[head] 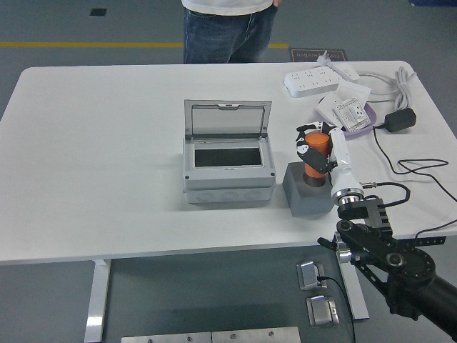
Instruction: Fetch the battery,place it into the box,close the lid of the box
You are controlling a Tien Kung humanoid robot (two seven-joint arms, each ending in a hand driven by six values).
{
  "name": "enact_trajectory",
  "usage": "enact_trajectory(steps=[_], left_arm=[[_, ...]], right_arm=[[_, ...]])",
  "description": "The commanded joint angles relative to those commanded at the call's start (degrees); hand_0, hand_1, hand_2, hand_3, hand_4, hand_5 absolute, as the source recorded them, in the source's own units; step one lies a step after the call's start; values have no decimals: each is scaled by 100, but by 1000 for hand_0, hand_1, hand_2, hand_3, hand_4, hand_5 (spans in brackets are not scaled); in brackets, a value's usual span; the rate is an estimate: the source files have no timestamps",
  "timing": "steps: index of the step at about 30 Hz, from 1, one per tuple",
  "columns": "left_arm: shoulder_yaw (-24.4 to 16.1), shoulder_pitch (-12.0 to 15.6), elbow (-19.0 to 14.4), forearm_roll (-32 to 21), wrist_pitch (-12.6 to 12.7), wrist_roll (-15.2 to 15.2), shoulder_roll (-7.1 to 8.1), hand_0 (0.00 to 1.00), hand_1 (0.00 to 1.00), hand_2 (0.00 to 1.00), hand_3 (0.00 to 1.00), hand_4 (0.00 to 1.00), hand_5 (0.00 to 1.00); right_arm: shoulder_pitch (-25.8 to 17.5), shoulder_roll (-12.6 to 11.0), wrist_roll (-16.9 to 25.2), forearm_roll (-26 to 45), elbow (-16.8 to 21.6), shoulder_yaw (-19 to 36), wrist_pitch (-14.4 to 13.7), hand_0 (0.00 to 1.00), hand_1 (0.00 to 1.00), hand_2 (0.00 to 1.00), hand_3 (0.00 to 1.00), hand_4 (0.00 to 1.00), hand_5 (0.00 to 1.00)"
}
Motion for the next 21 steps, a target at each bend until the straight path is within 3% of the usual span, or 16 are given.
enact_trajectory(steps=[5, 12, 21], left_arm=[[-4, 3, 0, 11, -1, 7, -6, 633, 708, 633, 602, 610, 491], [-55, 8, 0, 59, -5, 21, 2, 633, 708, 633, 601, 611, 492], [-183, 26, 0, 159, -27, 61, 31, 633, 708, 633, 601, 611, 492]], right_arm=[[107, -90, -716, -842, 252, 58, 0, 127, 238, 242, 247, 2, 2], [417, -234, -2229, -2375, 619, -4, 59, 126, 237, 241, 247, 2, 2], [1122, -284, -4071, -4293, 751, -773, 1146, 121, 232, 238, 245, 2, 2]])
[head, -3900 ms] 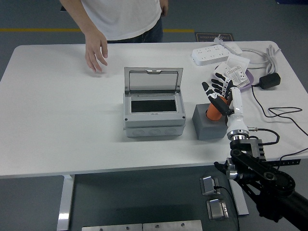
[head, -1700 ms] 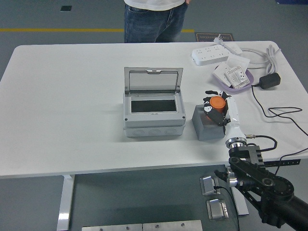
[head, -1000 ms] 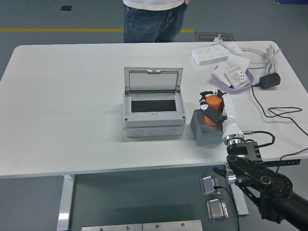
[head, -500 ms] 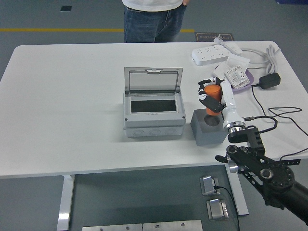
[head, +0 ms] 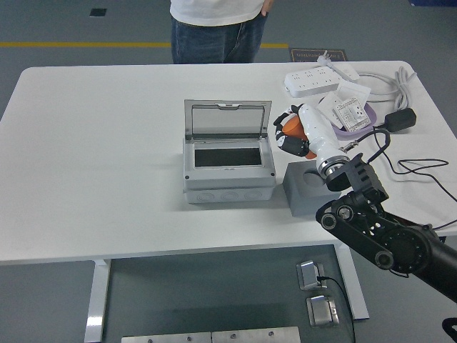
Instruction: Fetch the battery,place it into the box,close the lid of the box
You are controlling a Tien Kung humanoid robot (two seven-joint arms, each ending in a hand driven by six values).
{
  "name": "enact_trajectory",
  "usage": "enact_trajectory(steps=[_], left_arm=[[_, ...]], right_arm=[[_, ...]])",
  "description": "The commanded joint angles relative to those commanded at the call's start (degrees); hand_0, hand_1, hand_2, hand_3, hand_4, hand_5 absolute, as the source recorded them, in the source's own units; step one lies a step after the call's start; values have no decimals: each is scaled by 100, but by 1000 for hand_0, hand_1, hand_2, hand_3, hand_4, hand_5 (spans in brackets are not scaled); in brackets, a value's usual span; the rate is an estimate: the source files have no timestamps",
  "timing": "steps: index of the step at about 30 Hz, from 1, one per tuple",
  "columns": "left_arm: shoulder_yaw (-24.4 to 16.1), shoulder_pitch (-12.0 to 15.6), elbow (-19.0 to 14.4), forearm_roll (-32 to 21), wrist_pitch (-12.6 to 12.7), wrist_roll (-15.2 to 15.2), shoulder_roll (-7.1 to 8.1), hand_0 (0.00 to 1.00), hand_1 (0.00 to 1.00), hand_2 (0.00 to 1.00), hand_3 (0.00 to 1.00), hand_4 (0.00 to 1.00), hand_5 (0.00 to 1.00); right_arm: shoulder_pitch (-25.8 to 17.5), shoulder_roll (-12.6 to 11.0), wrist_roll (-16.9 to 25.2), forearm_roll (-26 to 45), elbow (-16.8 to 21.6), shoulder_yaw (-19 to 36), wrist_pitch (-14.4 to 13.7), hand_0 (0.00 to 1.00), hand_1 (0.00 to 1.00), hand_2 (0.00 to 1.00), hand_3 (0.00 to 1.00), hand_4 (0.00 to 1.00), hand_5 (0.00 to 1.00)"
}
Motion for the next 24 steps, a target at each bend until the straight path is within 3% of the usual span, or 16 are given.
enact_trajectory(steps=[4, 9, 24], left_arm=[[-5, -10, 0, -1, -10, 1, 25, 633, 708, 633, 601, 611, 492], [-8, -11, 0, -2, -22, 7, 42, 633, 709, 633, 601, 612, 490], [-43, -38, 0, 59, -49, 41, 79, 634, 708, 632, 601, 610, 487]], right_arm=[[234, 109, -611, -600, -71, -384, 379, 121, 232, 238, 245, 2, 2], [423, 297, -1097, -918, -197, -690, 520, 125, 231, 238, 245, 2, 2], [1292, 1060, -1278, -714, -903, -1492, 736, 127, 231, 239, 245, 2, 2]])
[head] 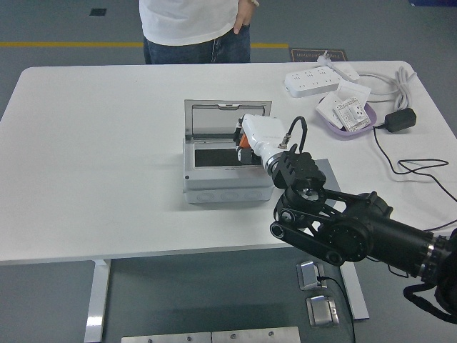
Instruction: Fetch the battery,place it into the box,close the lid of the box
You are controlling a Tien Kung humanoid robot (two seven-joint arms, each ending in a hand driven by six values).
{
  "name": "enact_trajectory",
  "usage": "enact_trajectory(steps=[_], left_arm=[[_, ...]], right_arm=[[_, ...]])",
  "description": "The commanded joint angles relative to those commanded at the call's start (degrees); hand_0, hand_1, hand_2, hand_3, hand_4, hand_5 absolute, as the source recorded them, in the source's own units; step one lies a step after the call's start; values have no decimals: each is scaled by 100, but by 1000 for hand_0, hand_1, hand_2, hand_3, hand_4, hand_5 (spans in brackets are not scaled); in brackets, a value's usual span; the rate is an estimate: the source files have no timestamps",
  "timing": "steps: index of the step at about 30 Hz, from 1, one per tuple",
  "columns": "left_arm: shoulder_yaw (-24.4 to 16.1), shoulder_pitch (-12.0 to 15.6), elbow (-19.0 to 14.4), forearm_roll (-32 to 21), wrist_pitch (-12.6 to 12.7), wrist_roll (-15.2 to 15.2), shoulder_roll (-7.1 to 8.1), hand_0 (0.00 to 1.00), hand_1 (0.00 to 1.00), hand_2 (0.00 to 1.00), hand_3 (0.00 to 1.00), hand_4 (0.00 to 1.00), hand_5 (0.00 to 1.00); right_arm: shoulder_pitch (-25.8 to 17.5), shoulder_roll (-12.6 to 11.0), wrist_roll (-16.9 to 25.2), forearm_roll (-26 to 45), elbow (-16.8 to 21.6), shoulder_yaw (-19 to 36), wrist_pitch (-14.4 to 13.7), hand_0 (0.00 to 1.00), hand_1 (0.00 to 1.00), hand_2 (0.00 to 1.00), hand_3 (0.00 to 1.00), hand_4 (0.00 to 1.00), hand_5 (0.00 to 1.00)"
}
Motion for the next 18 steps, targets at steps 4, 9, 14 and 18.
enact_trajectory(steps=[4, 9, 14, 18], left_arm=[[-9, -4, 0, 22, -2, 5, 15, 634, 708, 632, 601, 610, 487], [-5, -30, 0, 37, -3, 5, 31, 633, 708, 632, 602, 609, 486], [-20, -46, 0, 72, -11, 14, 44, 633, 708, 632, 602, 609, 484], [-12, -63, 0, 75, -15, 15, 53, 634, 708, 632, 602, 609, 483]], right_arm=[[193, 141, 18, 125, -167, -197, 35, 127, 231, 239, 245, 2, 2], [359, 287, 86, 273, -367, -382, -15, 126, 231, 240, 245, 2, 2], [516, 425, 131, 367, -488, -547, -66, 127, 230, 239, 247, 2, 2], [617, 531, 173, 407, -548, -649, -131, 127, 230, 239, 246, 2, 2]])
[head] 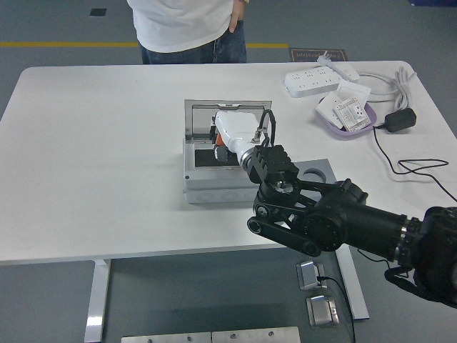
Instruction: Fetch the battery,place it into the box,close the lid of the box
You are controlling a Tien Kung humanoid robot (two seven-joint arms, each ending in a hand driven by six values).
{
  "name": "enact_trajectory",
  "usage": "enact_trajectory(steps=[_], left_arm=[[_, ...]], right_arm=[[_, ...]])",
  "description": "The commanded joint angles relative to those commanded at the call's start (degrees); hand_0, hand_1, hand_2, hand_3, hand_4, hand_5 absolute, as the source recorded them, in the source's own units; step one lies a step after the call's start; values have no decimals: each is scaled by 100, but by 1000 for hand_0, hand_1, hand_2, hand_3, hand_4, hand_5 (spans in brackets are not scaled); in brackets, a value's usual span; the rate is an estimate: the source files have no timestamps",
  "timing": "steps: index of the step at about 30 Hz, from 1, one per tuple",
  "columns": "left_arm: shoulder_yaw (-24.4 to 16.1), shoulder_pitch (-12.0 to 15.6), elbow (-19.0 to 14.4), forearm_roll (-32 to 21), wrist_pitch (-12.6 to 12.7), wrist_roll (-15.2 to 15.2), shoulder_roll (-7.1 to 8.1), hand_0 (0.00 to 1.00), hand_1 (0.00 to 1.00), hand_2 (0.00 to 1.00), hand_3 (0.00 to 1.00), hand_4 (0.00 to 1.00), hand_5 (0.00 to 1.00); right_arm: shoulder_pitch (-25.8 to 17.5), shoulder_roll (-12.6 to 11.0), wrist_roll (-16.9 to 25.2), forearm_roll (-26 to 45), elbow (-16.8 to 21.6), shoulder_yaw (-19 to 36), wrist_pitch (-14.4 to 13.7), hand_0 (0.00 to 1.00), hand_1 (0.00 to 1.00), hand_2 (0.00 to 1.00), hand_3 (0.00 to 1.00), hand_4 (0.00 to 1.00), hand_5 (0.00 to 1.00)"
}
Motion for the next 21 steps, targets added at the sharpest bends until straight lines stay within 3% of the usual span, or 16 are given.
enact_trajectory(steps=[17, 18, 21], left_arm=[[23, -41, 0, 3, -5, -6, 8, 633, 708, 631, 601, 607, 481], [23, -43, 0, 2, -5, -5, 7, 633, 708, 631, 602, 606, 480], [26, -46, 0, 2, -7, -4, 6, 633, 708, 631, 602, 606, 480]], right_arm=[[30, 38, 229, 238, -153, -57, -166, 133, 240, 253, 277, 2, 2], [28, 38, 251, 256, -159, -65, -178, 251, 285, 292, 311, 10, 2], [28, 38, 285, 271, -164, -94, -200, 251, 285, 292, 311, 10, 2]])
